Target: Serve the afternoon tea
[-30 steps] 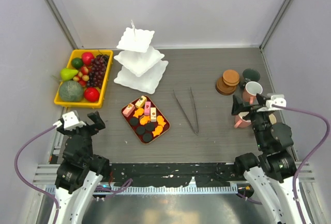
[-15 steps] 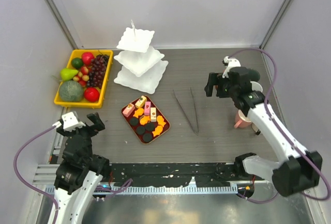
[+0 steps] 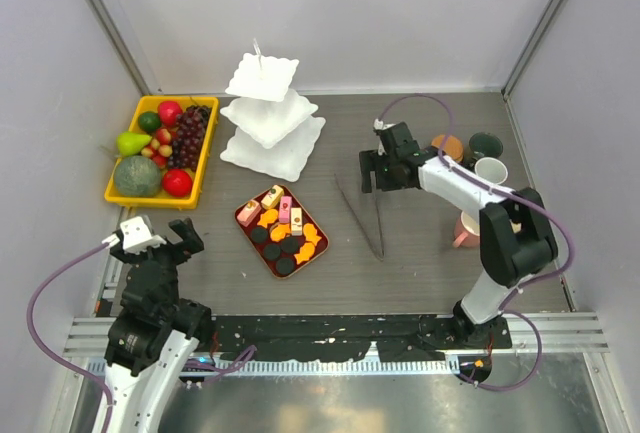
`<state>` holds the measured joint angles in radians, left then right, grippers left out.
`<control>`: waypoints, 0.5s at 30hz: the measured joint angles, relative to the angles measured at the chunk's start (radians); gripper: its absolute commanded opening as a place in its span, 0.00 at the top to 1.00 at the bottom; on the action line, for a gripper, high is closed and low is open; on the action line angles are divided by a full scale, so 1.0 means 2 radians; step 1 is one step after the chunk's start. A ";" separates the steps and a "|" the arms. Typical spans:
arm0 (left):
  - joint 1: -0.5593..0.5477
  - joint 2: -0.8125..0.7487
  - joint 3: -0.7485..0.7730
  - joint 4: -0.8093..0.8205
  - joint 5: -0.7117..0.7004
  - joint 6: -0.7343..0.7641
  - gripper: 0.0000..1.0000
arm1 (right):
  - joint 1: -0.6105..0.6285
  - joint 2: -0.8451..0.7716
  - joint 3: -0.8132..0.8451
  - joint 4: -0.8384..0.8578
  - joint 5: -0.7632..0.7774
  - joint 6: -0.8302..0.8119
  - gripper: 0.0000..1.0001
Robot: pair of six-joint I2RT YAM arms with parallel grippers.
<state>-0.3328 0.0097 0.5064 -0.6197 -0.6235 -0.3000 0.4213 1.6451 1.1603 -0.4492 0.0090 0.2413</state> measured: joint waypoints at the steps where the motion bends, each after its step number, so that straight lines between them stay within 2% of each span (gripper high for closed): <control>1: 0.000 0.000 0.000 0.000 0.001 0.000 0.01 | 0.005 0.013 0.004 0.000 0.006 0.002 0.24; 6: 0.000 0.000 0.000 0.000 0.008 0.000 0.01 | 0.010 0.065 0.011 0.001 0.026 0.016 0.42; 15: 0.000 0.000 0.000 0.000 0.047 0.000 0.01 | 0.010 0.097 0.012 0.010 0.039 0.028 0.57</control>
<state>-0.3328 0.0097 0.5072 -0.6201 -0.5304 -0.2993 0.4412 1.8400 1.1843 -0.4301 0.0860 0.2977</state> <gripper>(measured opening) 0.992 0.463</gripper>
